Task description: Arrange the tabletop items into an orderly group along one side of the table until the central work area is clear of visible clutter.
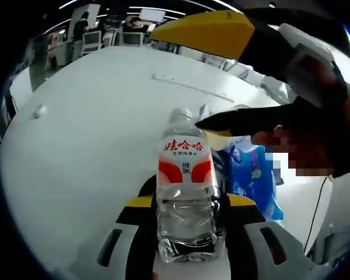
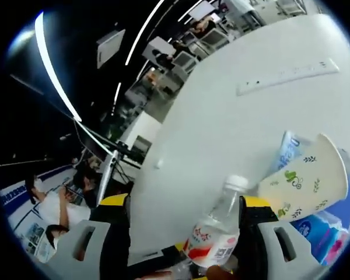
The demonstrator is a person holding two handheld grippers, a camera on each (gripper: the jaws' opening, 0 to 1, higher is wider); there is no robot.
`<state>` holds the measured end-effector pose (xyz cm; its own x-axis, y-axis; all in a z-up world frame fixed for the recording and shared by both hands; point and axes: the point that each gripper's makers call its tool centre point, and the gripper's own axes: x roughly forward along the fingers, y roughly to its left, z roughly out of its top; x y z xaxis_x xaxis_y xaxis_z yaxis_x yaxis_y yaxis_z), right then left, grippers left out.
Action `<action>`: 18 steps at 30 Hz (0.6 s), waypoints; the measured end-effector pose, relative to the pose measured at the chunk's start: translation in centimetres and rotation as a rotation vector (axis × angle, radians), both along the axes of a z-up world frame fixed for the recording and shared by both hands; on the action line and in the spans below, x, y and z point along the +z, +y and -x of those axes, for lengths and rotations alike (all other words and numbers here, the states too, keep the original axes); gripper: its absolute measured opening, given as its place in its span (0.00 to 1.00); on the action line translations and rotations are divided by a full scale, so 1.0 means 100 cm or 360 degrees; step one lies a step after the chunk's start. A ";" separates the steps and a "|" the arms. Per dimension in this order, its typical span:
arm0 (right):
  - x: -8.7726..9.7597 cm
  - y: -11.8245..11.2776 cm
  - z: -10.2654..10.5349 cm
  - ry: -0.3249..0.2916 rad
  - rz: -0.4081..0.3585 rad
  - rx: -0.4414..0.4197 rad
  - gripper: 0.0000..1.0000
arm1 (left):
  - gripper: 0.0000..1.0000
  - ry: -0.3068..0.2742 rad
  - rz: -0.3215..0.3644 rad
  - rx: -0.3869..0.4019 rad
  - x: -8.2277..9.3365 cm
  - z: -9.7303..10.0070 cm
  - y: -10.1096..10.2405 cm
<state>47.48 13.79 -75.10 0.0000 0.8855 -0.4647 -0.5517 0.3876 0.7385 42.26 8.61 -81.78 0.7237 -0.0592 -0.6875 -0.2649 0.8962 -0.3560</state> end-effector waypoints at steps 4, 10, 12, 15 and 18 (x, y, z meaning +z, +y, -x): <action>-0.004 0.002 -0.001 -0.0003 0.0035 0.0012 0.73 | 0.41 -0.0003 0.0012 0.0015 -0.001 0.000 0.000; -0.019 0.002 -0.002 0.0029 0.0100 -0.0002 0.73 | 0.41 -0.0011 -0.0007 0.0009 -0.001 0.000 -0.001; -0.021 0.003 -0.002 0.0046 0.0102 -0.0015 0.73 | 0.41 -0.0013 -0.0011 0.0004 0.000 0.000 -0.001; -0.027 0.005 -0.002 0.0057 0.0123 -0.0015 0.72 | 0.41 -0.0017 -0.0018 -0.0001 0.000 0.001 -0.001; -0.032 0.006 -0.004 0.0068 0.0141 -0.0036 0.71 | 0.41 -0.0021 -0.0029 -0.0008 0.000 0.001 -0.002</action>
<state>47.89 14.41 -78.27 -0.0021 0.8410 -0.5411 -0.5107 0.4643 0.7236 42.20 8.44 -81.79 0.7324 -0.0502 -0.6791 -0.2559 0.9039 -0.3428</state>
